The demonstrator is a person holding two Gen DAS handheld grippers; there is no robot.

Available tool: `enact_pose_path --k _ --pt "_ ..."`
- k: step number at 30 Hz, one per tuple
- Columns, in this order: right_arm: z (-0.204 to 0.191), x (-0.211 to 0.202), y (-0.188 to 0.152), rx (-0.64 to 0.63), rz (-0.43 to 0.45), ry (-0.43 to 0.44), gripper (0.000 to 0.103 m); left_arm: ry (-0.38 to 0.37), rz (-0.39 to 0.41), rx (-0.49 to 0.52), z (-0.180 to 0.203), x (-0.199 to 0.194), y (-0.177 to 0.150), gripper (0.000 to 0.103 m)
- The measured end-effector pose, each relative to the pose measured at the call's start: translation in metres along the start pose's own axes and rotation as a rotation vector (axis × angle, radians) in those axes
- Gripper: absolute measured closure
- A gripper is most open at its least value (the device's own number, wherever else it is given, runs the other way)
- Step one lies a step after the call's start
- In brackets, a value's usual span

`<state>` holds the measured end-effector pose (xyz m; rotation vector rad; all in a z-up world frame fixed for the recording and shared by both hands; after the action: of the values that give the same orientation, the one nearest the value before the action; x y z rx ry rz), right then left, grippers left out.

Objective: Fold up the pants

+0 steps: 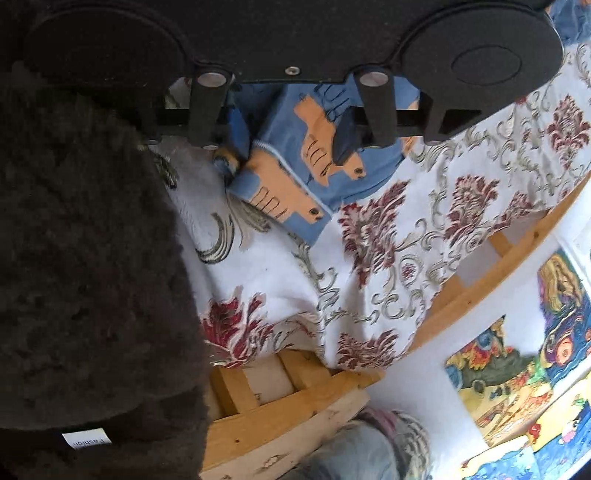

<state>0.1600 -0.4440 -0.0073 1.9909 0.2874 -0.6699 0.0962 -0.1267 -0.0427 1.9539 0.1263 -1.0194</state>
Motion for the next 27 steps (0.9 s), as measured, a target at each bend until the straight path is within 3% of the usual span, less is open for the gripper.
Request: enact_pose_path --k 2,8,13,15,17,19,20,21,25,27 --pt "-0.001 0.003 0.0 -0.032 0.008 -0.039 0.097 -0.001 -0.004 -0.012 0.0 0.0 0.0 0.103" --pt "-0.011 -0.024 0.001 -0.146 0.088 -0.083 0.098 -0.017 0.018 -0.04 -0.008 -0.012 0.002 0.103" --pt "-0.015 -0.018 -0.009 -0.217 0.008 -0.119 0.097 -0.016 -0.003 -0.024 -0.008 -0.016 -0.001 0.103" --pt "-0.006 -0.006 -0.013 -0.173 -0.063 -0.144 0.095 -0.023 -0.04 0.01 -0.001 -0.007 -0.006 0.103" --pt "-0.002 -0.007 -0.014 -0.154 -0.079 -0.134 0.093 -0.02 -0.058 0.038 0.003 -0.003 -0.009 0.102" --pt "-0.005 -0.014 -0.013 -0.175 -0.068 -0.118 0.08 -0.035 -0.07 0.035 0.002 -0.003 -0.01 0.102" --pt "-0.006 -0.018 -0.013 -0.184 -0.062 -0.11 0.065 -0.052 -0.076 0.023 0.0 -0.003 -0.01 0.102" --pt "-0.007 -0.02 -0.014 -0.195 -0.059 -0.107 0.06 -0.076 -0.084 0.003 -0.004 -0.003 -0.009 0.102" --pt "-0.01 -0.025 -0.014 -0.224 -0.06 -0.107 0.057 -0.153 -0.124 -0.075 -0.014 -0.001 -0.008 0.099" --pt "-0.012 -0.026 -0.012 -0.227 -0.059 -0.106 0.054 -0.19 -0.131 -0.097 -0.018 -0.004 -0.003 0.091"
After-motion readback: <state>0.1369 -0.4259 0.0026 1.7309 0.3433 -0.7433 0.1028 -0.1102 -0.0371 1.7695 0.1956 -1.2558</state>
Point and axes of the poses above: each gripper's, at about its wrist camera, not at the fingertips, and x roughly the way its jaws point, z to its right, y to its top, the point moved 2 cm from there along x, roughly the way its jaws point, and after that the axes turned 2 degrees about z, right-handed, at the moved point
